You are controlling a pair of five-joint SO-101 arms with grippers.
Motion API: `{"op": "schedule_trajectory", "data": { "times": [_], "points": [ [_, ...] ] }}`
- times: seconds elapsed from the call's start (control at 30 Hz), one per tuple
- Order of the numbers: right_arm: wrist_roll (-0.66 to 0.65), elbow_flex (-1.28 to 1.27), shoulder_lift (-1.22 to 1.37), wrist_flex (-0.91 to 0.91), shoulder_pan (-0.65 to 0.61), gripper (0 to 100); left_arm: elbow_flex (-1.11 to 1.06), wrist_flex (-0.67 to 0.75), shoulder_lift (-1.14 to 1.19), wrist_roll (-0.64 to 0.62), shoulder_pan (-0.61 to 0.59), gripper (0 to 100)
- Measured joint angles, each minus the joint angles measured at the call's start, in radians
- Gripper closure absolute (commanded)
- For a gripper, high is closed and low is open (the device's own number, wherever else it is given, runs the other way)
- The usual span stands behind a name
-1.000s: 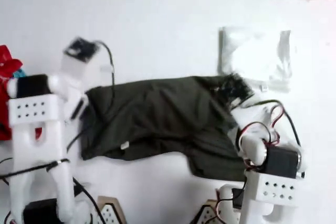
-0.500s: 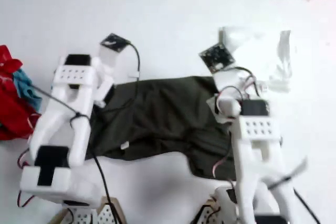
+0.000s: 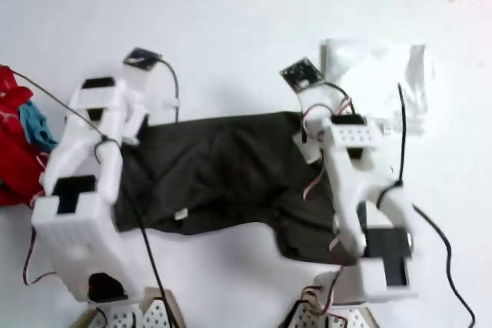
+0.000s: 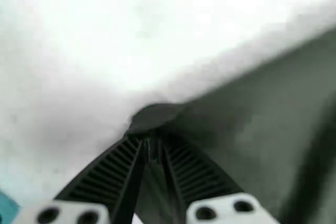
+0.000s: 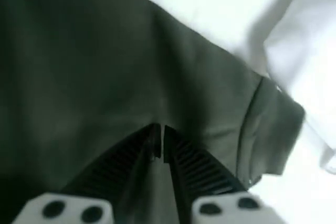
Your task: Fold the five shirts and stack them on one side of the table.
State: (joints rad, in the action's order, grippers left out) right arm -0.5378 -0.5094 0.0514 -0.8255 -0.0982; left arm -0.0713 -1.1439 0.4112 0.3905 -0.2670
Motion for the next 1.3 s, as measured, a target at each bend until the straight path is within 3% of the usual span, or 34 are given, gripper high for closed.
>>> {"op": "schedule_trajectory", "data": {
  "times": [0.17,0.4,0.7,0.93,1.3],
  "points": [
    [0.000,0.239,0.207,-0.121,-0.028,98.0,0.304,-0.164,0.213,0.000,-0.051,97],
    [0.118,0.522,0.348,-0.193,-0.068,98.0,0.824,-0.411,0.508,-0.002,-0.063,97],
    [0.132,0.690,0.422,-0.265,-0.109,98.0,1.430,-0.618,0.809,-0.002,-0.072,97],
    [0.132,0.713,0.410,-0.394,-0.109,98.0,1.376,-0.626,0.770,-0.002,-0.077,97],
    [0.132,0.713,0.187,-0.525,-0.109,98.0,0.827,-0.626,0.267,-0.003,-0.054,97]
  ]
}}
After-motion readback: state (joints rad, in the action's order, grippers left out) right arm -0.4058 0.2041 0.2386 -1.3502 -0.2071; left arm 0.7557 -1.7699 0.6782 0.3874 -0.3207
